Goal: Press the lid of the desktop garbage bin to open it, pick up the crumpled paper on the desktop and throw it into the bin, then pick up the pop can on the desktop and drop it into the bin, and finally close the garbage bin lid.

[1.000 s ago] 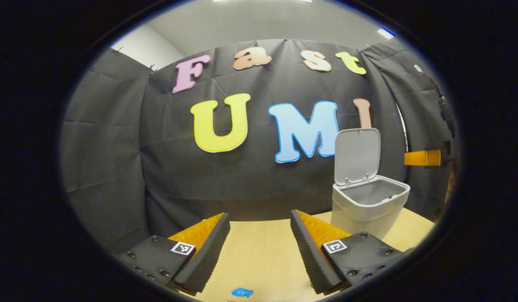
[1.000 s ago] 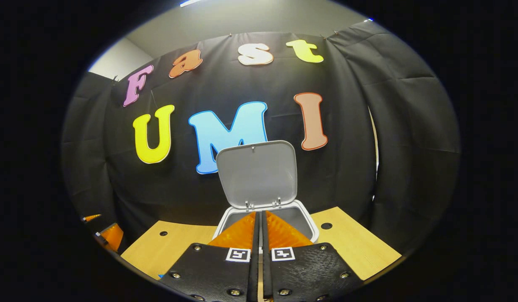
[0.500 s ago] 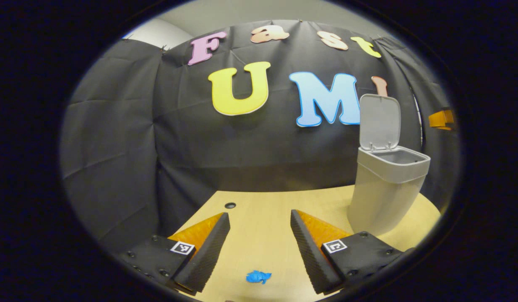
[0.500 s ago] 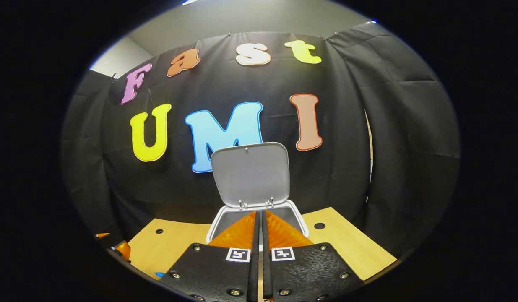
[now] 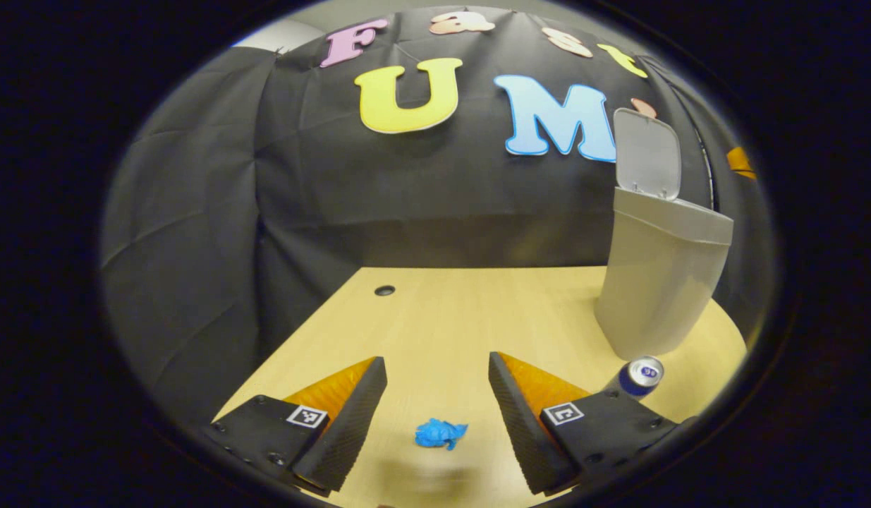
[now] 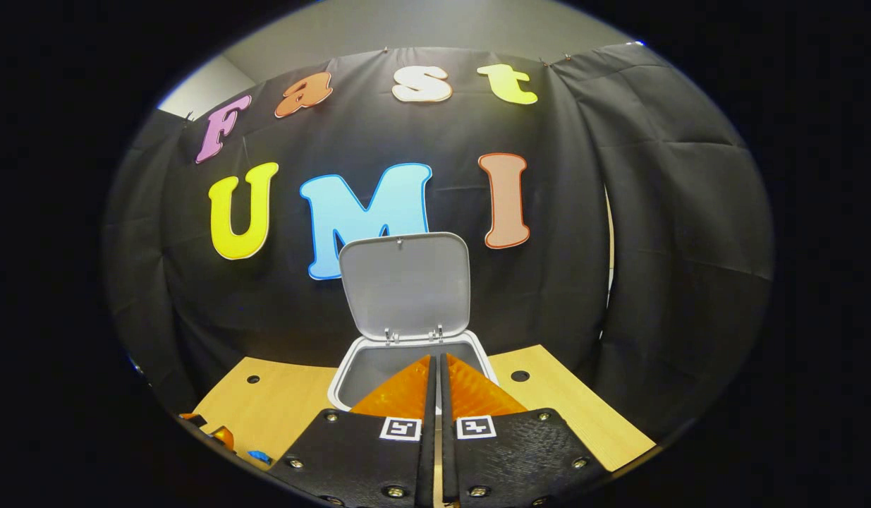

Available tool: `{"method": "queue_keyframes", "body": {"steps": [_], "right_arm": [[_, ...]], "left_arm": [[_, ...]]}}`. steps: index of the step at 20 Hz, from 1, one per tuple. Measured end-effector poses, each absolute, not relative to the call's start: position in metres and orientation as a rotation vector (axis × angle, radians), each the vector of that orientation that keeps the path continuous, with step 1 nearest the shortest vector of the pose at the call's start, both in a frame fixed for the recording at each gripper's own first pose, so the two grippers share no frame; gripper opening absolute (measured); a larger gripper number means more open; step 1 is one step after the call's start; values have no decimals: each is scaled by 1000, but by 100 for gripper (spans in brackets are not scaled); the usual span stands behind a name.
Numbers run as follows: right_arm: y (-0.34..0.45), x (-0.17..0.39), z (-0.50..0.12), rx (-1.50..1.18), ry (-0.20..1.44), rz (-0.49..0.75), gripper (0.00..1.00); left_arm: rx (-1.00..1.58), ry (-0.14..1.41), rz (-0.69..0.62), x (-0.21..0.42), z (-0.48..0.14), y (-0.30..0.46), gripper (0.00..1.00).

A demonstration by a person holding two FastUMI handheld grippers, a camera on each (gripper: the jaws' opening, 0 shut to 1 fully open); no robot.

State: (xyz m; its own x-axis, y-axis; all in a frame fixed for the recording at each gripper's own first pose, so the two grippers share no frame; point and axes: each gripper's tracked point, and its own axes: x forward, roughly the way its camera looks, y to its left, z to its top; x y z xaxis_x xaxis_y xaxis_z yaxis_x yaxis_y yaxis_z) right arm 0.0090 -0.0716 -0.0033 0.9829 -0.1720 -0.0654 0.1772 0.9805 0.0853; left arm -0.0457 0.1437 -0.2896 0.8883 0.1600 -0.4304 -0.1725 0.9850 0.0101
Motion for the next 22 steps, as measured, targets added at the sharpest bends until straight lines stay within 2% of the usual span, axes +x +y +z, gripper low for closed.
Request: {"method": "queue_keyframes", "body": {"steps": [10,22], "right_arm": [[-88,1,11,77,53,-241,4],[-93,-9,12,64,64,-276,4]], "left_arm": [[-109,627,175,-53,-387,149,96],[-156,745,183,-58,-445,156,96]]}}
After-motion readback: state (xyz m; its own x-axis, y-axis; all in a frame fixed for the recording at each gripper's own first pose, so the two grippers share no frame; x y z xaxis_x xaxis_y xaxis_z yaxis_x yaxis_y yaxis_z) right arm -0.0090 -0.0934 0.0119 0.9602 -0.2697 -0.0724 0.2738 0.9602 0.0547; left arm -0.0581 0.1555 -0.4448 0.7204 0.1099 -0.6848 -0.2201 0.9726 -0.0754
